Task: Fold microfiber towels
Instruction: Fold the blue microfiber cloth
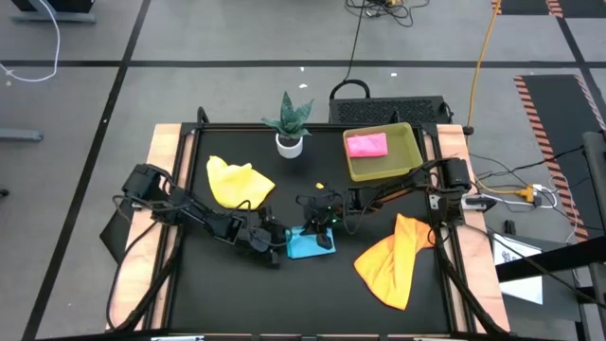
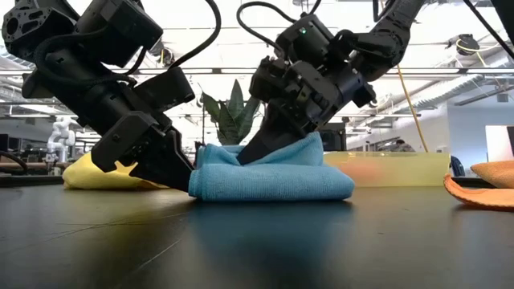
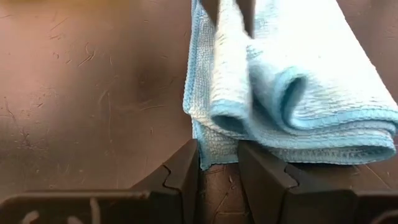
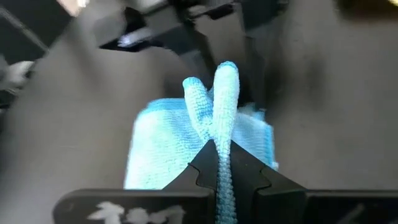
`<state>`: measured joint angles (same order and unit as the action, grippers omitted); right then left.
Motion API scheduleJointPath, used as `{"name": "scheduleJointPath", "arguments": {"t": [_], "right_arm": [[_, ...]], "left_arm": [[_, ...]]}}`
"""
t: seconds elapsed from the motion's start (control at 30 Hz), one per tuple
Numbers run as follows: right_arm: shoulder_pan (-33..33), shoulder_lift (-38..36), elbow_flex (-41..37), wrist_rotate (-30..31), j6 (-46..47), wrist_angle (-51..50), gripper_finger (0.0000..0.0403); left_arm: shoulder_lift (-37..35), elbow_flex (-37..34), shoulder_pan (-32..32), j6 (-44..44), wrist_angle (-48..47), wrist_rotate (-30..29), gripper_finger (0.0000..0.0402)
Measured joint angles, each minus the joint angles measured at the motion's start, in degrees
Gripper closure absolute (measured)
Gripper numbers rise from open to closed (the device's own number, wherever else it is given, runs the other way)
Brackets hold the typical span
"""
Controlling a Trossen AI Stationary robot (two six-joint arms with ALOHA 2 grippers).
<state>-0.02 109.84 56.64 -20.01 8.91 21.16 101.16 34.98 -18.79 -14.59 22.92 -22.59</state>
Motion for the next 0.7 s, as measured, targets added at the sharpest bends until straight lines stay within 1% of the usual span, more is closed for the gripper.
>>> {"name": "scheduleJointPath", "arguments": {"t": [0.07, 0.17, 0.27, 0.5, 0.6, 0.7], "right_arm": [[0.01, 0.0, 0.0, 2.14, -0.27, -0.5, 0.0394], [-0.04, 0.0, 0.0, 3.3, -0.63, -1.24, 0.0387], [-0.21, 0.0, -0.53, 3.3, -0.63, -1.31, 0.0362], [-0.48, -0.59, -1.18, 3.61, -0.38, -1.12, 0.028], [-0.78, -2.65, -1.2, 3.65, 1.06, -2.4, 0.0264], [-0.84, -5.71, -1.2, 4.61, 1.55, -5.87, 0.0264]], "left_arm": [[0.0, 0.0, -0.01, 0.0, 0.0, 0.0, 0.0284], [0.0, 0.0, -0.01, 0.0, 0.0, 0.01, 0.0284], [0.0, 0.0, -0.01, 0.0, 0.02, 0.02, 0.0284], [0.0, 0.0, -0.01, 0.0, 0.09, 0.09, 0.0284], [0.0, 0.0, -0.01, 0.0, 0.11, 0.17, 0.0284], [0.0, 0.0, -0.01, -0.07, 0.04, 0.26, 0.0284]]}}
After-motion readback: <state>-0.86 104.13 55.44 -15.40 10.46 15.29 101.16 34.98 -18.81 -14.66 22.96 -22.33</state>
